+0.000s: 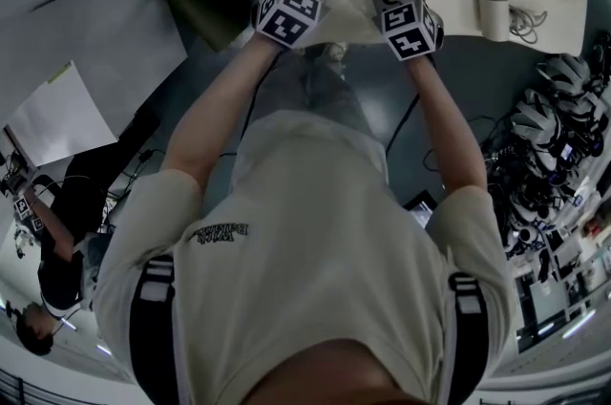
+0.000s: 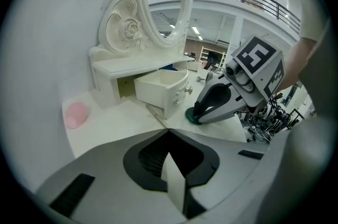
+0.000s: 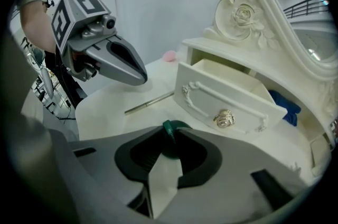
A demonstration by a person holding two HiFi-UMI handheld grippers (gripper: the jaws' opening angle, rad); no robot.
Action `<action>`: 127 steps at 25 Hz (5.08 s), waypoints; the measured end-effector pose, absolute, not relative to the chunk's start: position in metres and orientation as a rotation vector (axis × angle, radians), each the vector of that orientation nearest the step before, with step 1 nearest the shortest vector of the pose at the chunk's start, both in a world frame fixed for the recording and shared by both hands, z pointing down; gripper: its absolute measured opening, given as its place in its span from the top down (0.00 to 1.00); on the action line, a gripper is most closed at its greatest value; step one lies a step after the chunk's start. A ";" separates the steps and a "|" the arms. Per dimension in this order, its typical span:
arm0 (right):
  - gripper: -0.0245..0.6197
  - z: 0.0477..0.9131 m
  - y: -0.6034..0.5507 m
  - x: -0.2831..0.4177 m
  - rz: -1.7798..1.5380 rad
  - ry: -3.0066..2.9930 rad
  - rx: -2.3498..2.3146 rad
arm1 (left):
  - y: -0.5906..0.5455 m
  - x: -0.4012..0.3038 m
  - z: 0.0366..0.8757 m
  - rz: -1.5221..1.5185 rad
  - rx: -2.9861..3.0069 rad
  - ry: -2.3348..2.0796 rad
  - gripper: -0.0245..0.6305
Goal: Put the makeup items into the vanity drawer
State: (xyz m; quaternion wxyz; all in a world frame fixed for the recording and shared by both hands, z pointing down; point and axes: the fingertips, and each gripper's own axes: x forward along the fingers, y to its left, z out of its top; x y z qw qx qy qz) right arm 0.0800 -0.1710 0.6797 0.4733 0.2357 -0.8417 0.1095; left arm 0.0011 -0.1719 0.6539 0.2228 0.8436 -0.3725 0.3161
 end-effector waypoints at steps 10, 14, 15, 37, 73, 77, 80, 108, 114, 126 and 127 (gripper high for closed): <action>0.97 0.669 -0.172 0.076 0.236 -2.073 0.590 | -0.163 0.001 0.644 0.877 2.347 -1.030 0.94; 0.97 0.655 -0.168 0.075 0.231 -2.094 0.612 | -0.163 0.000 0.632 0.864 2.364 -1.056 0.94; 0.97 0.648 -0.168 0.075 0.227 -2.107 0.623 | -0.163 0.001 0.628 0.861 2.370 -1.065 0.94; 0.97 0.360 -0.107 0.068 -0.031 -2.515 0.874 | -0.127 -0.010 0.396 0.556 2.648 -1.386 0.94; 0.97 0.234 -0.008 0.099 0.101 -2.929 1.110 | -0.032 -0.010 0.271 0.335 2.863 -1.528 0.94; 0.97 0.237 -0.011 0.096 0.094 -2.924 1.089 | -0.033 -0.012 0.270 0.326 2.845 -1.538 0.94; 0.97 0.236 -0.019 0.095 0.088 -2.913 1.082 | -0.040 -0.014 0.268 0.331 2.853 -1.547 0.94; 0.97 0.396 -0.211 0.060 0.187 -2.577 1.002 | -0.200 -0.016 0.408 0.546 2.669 -1.378 0.94; 0.97 0.478 -0.241 0.050 0.263 -2.466 0.946 | -0.227 -0.016 0.484 0.578 2.578 -1.382 0.94; 0.96 0.571 -0.259 0.051 0.345 -2.287 0.912 | -0.238 -0.014 0.573 0.703 2.481 -1.283 0.94; 0.96 0.576 -0.259 0.051 0.354 -2.272 0.907 | -0.238 -0.014 0.576 0.711 2.480 -1.275 0.94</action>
